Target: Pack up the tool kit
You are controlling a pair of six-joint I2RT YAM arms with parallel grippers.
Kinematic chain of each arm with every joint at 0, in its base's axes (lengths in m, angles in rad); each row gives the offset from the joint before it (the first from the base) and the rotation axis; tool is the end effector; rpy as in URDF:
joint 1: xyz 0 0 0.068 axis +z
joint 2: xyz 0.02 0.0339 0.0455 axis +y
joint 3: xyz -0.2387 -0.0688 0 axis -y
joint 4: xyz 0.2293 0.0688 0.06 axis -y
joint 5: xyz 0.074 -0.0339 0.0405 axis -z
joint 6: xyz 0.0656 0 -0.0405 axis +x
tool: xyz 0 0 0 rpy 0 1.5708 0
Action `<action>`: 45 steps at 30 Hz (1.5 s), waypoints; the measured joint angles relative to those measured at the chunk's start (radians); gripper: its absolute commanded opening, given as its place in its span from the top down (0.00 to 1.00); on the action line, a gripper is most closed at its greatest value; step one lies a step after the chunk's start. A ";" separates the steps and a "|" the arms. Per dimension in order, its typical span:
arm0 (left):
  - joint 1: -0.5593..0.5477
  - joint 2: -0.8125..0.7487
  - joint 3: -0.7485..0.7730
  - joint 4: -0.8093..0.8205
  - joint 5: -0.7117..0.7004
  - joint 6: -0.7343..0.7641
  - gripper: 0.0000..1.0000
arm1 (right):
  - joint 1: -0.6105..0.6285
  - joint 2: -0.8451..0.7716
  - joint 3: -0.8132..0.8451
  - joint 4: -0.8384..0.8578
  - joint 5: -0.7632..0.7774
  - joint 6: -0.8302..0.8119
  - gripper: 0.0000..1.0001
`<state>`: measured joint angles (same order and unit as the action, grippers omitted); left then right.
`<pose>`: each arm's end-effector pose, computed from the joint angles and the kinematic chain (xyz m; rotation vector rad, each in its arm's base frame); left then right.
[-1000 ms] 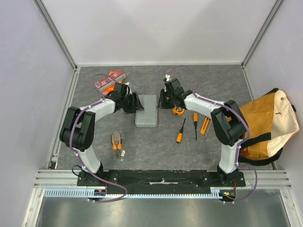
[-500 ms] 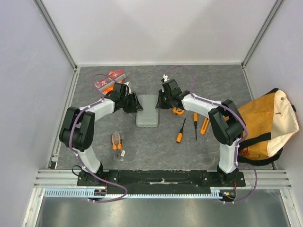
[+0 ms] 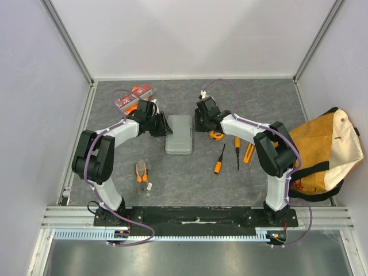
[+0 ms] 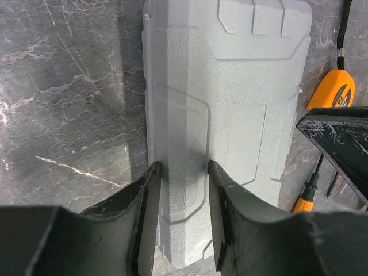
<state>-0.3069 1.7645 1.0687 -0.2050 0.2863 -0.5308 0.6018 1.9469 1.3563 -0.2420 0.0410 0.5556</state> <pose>0.3428 -0.1281 0.1395 -0.1580 2.5533 -0.6982 0.3522 0.2386 0.1544 -0.0373 2.4598 0.4782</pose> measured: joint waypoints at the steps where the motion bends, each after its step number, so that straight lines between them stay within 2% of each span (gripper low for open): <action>1: 0.000 0.000 0.000 0.000 0.000 0.000 0.75 | 0.000 0.000 0.000 -0.003 0.002 0.000 0.67; 14: 0.003 0.000 0.004 0.000 0.003 0.000 0.75 | 0.000 0.000 -0.001 -0.006 -0.023 -0.004 0.67; 21: 0.003 0.002 0.006 0.000 0.002 -0.002 0.76 | 0.000 0.001 -0.005 -0.004 -0.030 -0.005 0.72; 26: 0.004 0.003 0.006 -0.003 0.002 -0.003 0.87 | 0.011 0.010 0.005 -0.010 -0.012 -0.011 0.76; 35: 0.005 0.013 0.032 -0.047 0.001 -0.004 0.90 | 0.128 0.058 0.110 -0.134 0.271 -0.077 0.80; 45: 0.002 0.042 0.095 -0.148 -0.008 -0.047 0.93 | 0.213 0.140 0.233 -0.280 0.557 -0.064 0.82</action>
<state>-0.3050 1.8065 1.1633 -0.3531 0.2787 -0.5774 0.8150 2.0869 1.5898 -0.5224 0.5983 0.4911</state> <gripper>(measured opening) 0.299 0.184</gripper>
